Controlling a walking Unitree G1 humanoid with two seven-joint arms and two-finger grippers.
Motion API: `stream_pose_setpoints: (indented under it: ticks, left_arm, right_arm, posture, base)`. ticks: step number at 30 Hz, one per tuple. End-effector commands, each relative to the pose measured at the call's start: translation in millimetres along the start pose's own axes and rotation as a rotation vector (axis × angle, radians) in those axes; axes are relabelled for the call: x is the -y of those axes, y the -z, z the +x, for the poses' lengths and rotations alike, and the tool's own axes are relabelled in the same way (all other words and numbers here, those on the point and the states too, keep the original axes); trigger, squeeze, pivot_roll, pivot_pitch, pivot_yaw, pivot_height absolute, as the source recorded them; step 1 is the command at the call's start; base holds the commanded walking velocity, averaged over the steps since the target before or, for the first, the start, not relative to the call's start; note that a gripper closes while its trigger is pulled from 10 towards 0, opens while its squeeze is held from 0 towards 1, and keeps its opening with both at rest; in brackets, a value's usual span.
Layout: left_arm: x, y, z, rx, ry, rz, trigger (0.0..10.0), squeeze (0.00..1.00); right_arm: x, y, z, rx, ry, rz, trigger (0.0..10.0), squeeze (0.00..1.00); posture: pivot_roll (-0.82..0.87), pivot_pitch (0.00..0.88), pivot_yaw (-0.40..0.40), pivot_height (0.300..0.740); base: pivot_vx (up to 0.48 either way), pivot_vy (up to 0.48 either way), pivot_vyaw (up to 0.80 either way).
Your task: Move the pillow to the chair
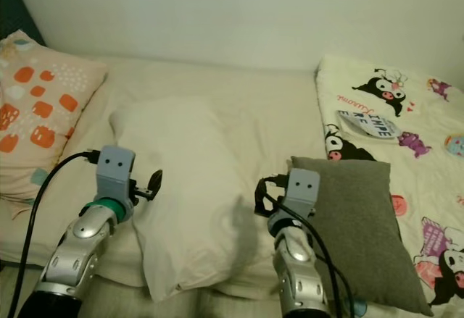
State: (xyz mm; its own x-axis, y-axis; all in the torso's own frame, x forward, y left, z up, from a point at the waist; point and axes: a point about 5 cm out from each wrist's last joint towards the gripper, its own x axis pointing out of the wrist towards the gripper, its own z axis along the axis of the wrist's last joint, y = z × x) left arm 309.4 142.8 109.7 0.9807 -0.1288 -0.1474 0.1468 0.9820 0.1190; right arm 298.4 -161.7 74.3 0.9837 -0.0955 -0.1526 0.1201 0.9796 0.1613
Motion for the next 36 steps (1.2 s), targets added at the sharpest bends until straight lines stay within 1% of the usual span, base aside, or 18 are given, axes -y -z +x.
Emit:
stream_pose_setpoints:
  ticks: [1, 2, 11, 14, 16, 23, 30, 36]
  left_arm:
    - [-1.2, 6.1, -2.3, -0.019, -0.008, -0.003, 10.0, 0.00]
    - [-1.2, 6.1, -2.3, -0.019, -0.008, -0.003, 10.0, 0.00]
    - [-4.7, 7.7, -4.4, -0.024, -0.033, 0.000, 10.0, 0.00]
    - [-5.2, 8.1, -4.7, -0.025, -0.035, 0.001, 10.0, 0.00]
    - [-6.7, 9.1, -5.6, -0.030, -0.042, 0.005, 10.0, 0.00]
    - [-7.9, 10.6, -7.1, -0.035, -0.049, 0.007, 10.0, 0.00]
    - [-8.9, 13.3, -8.8, -0.046, -0.058, 0.006, 10.0, 0.00]
    - [-8.1, 14.7, -9.1, -0.051, -0.061, 0.004, 10.0, 0.00]
  right_arm:
    - [1.9, 7.8, -2.2, -0.035, 0.010, 0.017, 10.0, 0.00]
    - [1.9, 7.8, -2.2, -0.035, 0.010, 0.017, 10.0, 0.00]
    - [0.3, 7.0, 0.4, -0.035, 0.006, 0.022, 10.0, 0.00]
    - [-0.8, 6.7, 0.7, -0.035, 0.004, 0.023, 10.0, 0.00]
    - [-2.8, 6.0, 1.5, -0.034, -0.001, 0.026, 10.0, 0.00]
    - [-2.9, 6.3, 1.3, -0.032, -0.006, 0.028, 10.0, 0.00]
    - [-2.1, 5.4, 2.1, -0.028, -0.004, 0.026, 10.0, 0.00]
    - [-2.7, 4.7, 2.9, -0.028, -0.008, 0.018, 10.0, 0.00]
  posture:
    - [0.03, 0.012, 0.028, 0.715]
    - [0.03, 0.012, 0.028, 0.715]
    - [0.04, 0.019, 0.018, 0.665]
    - [0.04, 0.018, 0.017, 0.660]
    - [0.04, 0.018, 0.016, 0.645]
    - [0.04, 0.019, 0.017, 0.615]
    - [0.04, 0.024, 0.010, 0.595]
    - [0.04, 0.025, 0.005, 0.595]
  base:
    - [0.000, 0.000, 0.00]
    - [0.000, 0.000, 0.00]
    - [0.000, 0.000, 0.00]
    - [0.000, 0.000, 0.00]
    - [0.000, 0.000, 0.00]
    - [0.000, 0.000, 0.00]
    - [0.000, 0.000, 0.00]
    - [0.000, 0.000, 0.00]
